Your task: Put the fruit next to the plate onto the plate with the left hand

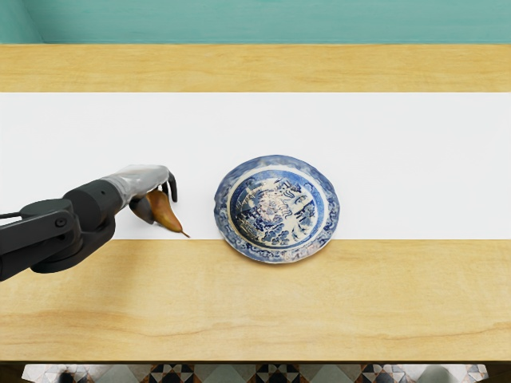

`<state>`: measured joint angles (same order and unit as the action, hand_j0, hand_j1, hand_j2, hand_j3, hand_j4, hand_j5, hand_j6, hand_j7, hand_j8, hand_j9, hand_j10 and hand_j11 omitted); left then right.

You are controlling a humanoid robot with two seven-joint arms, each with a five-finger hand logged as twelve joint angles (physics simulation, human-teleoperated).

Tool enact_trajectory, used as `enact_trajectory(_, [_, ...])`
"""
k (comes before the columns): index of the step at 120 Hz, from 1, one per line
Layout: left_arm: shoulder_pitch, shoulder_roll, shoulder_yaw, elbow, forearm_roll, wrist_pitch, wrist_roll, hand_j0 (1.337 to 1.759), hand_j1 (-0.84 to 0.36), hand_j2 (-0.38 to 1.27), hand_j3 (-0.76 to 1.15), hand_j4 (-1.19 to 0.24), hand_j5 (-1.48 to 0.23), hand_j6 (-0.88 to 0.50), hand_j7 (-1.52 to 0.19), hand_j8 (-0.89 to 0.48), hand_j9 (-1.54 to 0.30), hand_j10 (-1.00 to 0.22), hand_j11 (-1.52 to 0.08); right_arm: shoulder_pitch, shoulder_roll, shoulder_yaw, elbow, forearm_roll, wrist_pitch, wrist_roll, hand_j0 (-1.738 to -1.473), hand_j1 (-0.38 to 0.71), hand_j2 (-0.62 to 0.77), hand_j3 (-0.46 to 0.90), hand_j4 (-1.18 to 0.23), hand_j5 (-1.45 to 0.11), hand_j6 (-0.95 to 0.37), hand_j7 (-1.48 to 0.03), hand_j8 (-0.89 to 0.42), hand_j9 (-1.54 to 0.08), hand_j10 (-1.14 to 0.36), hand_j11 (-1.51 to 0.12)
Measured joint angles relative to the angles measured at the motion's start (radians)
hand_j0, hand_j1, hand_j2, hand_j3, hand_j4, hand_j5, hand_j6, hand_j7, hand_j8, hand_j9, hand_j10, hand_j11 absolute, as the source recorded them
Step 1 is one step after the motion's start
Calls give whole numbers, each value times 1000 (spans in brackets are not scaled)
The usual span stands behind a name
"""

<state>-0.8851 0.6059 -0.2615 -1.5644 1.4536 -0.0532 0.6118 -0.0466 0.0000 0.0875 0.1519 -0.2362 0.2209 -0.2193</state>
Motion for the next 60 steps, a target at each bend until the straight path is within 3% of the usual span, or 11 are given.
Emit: enact_trajectory(60, [-20,-8,-12,18,-59,1,-2,1654,-253,314,0,-661,-856,-542,-859,-525,-878,-691,-880,0,0,0,0,0,0,0,-1658,-322,-5,0,-22,-29,-22,-29,-22,-29,-22,-29])
